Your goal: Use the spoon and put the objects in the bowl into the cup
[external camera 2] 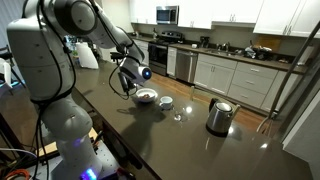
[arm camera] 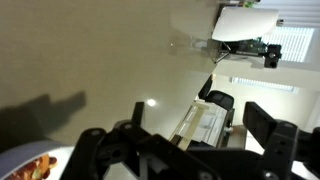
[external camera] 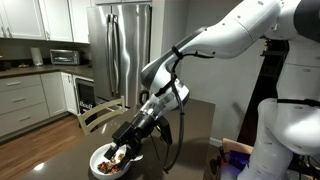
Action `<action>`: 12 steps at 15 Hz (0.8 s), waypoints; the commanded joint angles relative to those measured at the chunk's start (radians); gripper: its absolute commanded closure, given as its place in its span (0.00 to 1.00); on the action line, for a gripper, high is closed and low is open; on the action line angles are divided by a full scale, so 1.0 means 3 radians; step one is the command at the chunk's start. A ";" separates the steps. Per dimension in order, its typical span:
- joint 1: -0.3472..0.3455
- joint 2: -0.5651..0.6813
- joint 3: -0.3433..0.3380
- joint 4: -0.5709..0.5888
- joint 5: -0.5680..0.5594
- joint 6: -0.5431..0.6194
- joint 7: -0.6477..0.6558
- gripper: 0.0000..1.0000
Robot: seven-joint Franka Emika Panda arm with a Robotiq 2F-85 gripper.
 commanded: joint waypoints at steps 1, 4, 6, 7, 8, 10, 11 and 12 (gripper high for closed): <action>0.0068 0.0193 -0.0011 0.0009 -0.0476 -0.0074 0.0390 0.00; 0.0155 0.0299 0.0003 0.0009 -0.0942 0.0183 0.0809 0.00; 0.0207 0.0340 0.0011 0.0008 -0.1208 0.0345 0.1053 0.00; 0.0235 0.0349 0.0018 0.0003 -0.1323 0.0451 0.1158 0.00; 0.0252 0.0355 0.0024 -0.0001 -0.1421 0.0531 0.1225 0.00; 0.0279 0.0364 0.0038 -0.0006 -0.1593 0.0689 0.1353 0.00; 0.0285 0.0359 0.0044 -0.0009 -0.1662 0.0742 0.1405 0.00; 0.0279 0.0361 0.0051 -0.0008 -0.1708 0.0768 0.1430 0.00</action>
